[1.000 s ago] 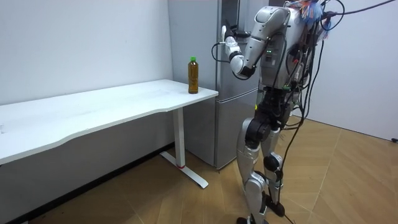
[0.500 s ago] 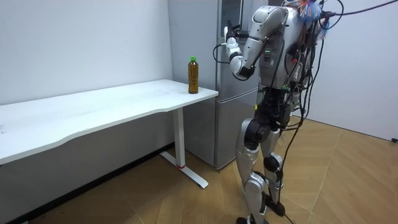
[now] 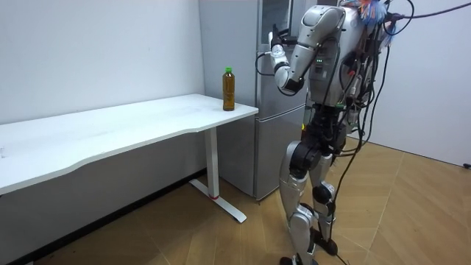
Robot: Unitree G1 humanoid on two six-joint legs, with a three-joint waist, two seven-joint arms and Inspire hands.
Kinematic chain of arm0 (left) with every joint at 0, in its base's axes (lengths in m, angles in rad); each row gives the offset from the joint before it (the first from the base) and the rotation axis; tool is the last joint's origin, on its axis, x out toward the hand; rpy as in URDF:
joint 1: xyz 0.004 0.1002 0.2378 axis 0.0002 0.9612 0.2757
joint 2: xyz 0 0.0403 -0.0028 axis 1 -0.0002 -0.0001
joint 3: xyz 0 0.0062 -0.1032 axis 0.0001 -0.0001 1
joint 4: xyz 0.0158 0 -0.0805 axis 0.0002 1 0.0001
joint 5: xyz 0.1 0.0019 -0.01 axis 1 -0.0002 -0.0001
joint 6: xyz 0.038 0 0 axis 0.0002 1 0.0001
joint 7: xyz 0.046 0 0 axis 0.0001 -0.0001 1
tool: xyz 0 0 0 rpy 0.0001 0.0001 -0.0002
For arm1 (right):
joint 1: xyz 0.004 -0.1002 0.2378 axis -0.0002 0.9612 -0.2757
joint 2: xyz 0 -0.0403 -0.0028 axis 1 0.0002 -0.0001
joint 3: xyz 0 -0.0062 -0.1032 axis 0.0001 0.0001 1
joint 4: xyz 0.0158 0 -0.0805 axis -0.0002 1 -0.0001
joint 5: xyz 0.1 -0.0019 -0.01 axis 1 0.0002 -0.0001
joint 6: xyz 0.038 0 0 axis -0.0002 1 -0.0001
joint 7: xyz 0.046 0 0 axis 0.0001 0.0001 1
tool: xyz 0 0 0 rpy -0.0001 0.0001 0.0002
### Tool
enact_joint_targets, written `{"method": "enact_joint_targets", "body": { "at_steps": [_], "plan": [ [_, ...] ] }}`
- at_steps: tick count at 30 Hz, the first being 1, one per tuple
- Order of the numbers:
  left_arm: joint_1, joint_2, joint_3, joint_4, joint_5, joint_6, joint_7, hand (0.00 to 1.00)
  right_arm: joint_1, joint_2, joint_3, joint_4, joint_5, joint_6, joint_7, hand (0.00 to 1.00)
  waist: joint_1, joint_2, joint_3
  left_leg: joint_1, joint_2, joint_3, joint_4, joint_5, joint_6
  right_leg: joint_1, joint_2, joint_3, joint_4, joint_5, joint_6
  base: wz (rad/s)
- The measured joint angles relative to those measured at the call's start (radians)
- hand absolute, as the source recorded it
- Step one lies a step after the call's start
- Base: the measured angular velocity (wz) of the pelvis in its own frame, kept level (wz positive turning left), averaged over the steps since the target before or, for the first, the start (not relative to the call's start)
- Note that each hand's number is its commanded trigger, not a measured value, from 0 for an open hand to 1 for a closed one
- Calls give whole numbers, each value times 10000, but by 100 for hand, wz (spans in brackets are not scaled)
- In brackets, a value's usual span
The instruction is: Put the bottle in the upper fridge
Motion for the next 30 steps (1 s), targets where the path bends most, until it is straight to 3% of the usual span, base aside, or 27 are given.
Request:
{"method": "enact_joint_targets", "body": {
  "at_steps": [15, 19, 23, 27, 30],
  "plan": [
    [-12, -70, -1142, -3, -3, -408, -229, 0, -70, -2, 32, -5, -45, -18, 104, 0, -47, 30, 25, 63, -4, 232, -14, -93, 161, -34, -34, 159, -23, 152, 88, -3],
    [-201, -192, -1553, 18, -12, -396, -519, 0, -235, 31, 100, -23, -269, -17, 119, 0, -345, -2, 55, 63, -3, 447, -76, -101, 171, -97, -33, 319, -32, 171, 117, -18],
    [-600, -207, -2070, 159, -6, -101, -1429, 0, -282, 13, 91, -114, -302, -7, 106, 0, -639, 100, 99, 91, 6, 826, -196, -104, 162, -261, 28, 727, -32, 170, 118, -31],
    [-1152, -207, -2689, 907, 220, 860, -2426, 0, -306, -22, 73, -244, -287, 5, 104, 0, -985, 191, 128, 88, 21, 982, -240, -121, 127, -385, 67, 851, -33, 170, 118, -17],
    [-1380, -213, -2706, 1362, 265, 1206, -2922, 0, -282, -25, -4, -231, -285, 25, 58, 0, -1132, 241, 148, 90, 48, 1106, -245, -115, 103, -462, 120, 1004, -9, 172, 109, -12]
  ]
}}
